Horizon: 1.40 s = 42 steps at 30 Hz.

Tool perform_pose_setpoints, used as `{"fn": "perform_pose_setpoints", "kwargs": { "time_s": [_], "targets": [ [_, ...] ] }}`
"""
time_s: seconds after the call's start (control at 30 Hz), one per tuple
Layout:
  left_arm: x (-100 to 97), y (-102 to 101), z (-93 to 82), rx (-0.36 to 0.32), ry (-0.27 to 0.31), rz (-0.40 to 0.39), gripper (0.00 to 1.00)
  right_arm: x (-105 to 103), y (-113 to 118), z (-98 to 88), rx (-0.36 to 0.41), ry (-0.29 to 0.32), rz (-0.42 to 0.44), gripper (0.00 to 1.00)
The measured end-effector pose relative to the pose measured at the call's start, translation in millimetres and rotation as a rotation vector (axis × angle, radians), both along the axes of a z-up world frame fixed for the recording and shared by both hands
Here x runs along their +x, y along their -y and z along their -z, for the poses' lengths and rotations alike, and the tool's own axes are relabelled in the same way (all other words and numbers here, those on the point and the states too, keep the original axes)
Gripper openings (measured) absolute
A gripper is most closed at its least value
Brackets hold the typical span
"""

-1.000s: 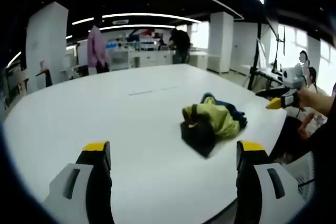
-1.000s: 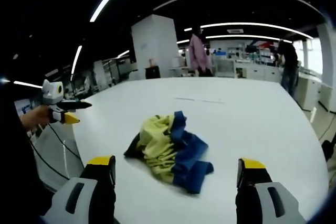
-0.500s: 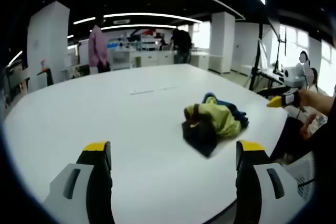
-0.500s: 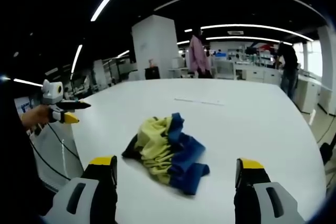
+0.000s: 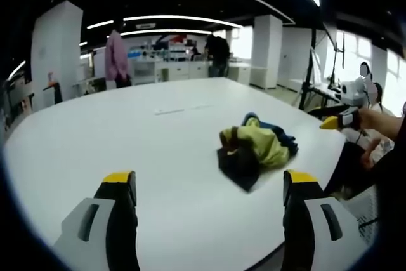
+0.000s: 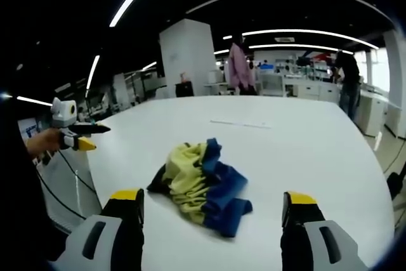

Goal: Fold the garment on the visible template until the final outline fits inside the template.

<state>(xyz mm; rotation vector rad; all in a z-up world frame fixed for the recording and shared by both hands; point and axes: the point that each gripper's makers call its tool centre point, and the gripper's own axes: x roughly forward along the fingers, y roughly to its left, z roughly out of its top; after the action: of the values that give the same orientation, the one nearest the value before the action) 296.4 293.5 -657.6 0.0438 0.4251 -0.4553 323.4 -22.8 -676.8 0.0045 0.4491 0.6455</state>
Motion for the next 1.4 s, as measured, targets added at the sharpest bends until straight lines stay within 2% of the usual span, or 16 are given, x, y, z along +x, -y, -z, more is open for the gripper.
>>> {"fn": "perform_pose_setpoints", "kwargs": {
  "time_s": [0.13, 0.23, 0.63, 0.8, 1.0, 1.17, 1.4],
  "targets": [
    [1.6, 8.6, -1.1, -0.007, 0.002, 0.018, 0.89, 2.3, -0.2, -2.6, 0.022, 0.001, 0.002, 0.86],
    [3.8, 12.9, -1.1, -0.007, -0.001, 0.024, 0.88, 5.5, 1.1, -3.9, 0.021, -0.001, 0.001, 0.79],
    [11.1, 48.4, 0.1, -0.027, -0.003, 0.108, 0.78, 21.4, -12.3, -11.3, 0.034, 0.018, -0.036, 0.72],
    [17.1, 62.8, 5.7, 0.007, -0.001, 0.174, 0.73, 28.7, -21.6, -8.8, 0.027, 0.018, -0.065, 0.67],
    [24.1, 82.6, 6.0, -0.004, 0.014, 0.225, 0.65, 38.6, -35.5, -9.1, 0.034, 0.026, -0.104, 0.61],
    [27.4, 97.7, 12.9, -0.006, -0.002, 0.267, 0.56, 47.1, -46.0, -10.0, 0.036, 0.028, -0.136, 0.56],
    [37.2, 110.6, 23.6, -0.032, -0.029, 0.277, 0.46, 60.9, -55.3, -6.1, 0.033, 0.021, -0.16, 0.47]
  ]
}}
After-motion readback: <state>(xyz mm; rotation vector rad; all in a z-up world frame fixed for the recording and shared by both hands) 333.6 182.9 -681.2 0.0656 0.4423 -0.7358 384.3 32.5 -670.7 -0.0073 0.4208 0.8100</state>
